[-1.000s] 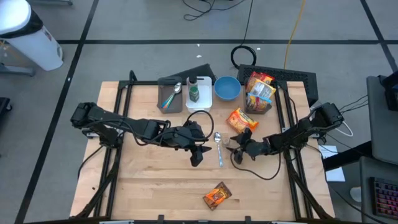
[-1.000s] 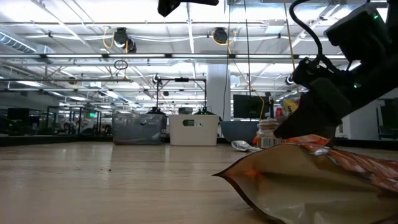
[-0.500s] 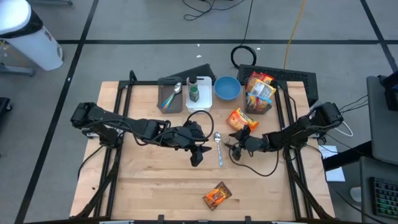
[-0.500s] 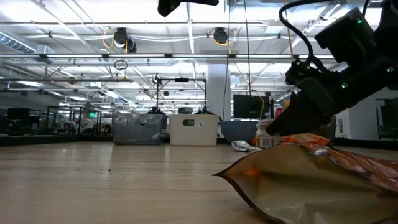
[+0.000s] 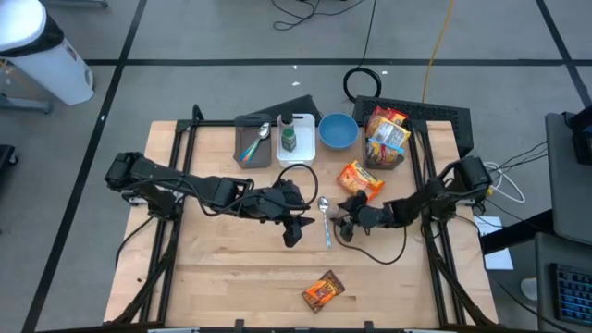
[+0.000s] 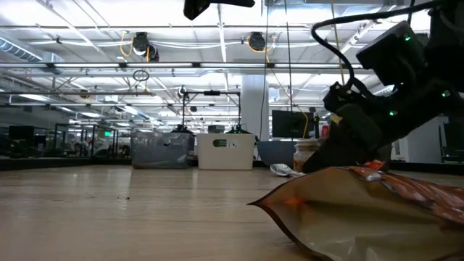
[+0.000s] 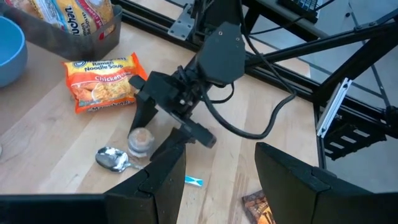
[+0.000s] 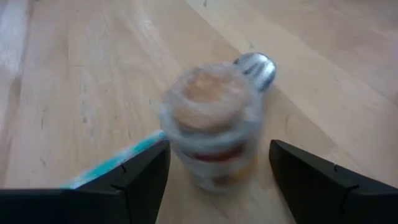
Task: Pick & Place Food Item
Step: Put the brown seasoning bottle into the white bin
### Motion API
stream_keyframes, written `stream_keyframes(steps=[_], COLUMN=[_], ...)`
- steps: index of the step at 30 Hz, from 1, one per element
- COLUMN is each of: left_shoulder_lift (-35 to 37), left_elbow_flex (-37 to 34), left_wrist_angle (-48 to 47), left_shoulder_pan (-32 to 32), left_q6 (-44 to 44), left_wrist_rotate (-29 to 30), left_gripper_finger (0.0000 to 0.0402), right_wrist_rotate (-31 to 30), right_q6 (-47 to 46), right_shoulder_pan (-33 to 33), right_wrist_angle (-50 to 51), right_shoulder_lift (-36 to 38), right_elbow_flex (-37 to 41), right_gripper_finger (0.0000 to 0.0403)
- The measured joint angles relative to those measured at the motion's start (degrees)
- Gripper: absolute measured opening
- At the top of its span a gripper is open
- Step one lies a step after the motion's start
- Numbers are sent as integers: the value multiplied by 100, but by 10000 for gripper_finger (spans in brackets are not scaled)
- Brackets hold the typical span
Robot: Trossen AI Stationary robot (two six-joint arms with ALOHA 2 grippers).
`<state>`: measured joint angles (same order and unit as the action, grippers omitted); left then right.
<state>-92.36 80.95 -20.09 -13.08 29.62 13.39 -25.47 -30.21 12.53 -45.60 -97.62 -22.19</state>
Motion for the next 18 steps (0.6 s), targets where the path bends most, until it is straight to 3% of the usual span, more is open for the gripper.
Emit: stream_keyframes(steps=[7, 18], left_shoulder_lift=[0, 0], left_elbow_flex=[0, 0], left_wrist_angle=[-129, -138], left_shoulder_pan=[0, 27], left_q6=[57, -74], left_wrist_rotate=[-87, -106], left_gripper_finger=[200, 200], right_wrist_rotate=[-54, 31], right_q6=[-46, -77], right_shoulder_pan=[-4, -9], right_wrist_angle=[-76, -118], right_shoulder_lift=[-290, -302], right_elbow_flex=[-138, -138], right_gripper_finger=[259, 185])
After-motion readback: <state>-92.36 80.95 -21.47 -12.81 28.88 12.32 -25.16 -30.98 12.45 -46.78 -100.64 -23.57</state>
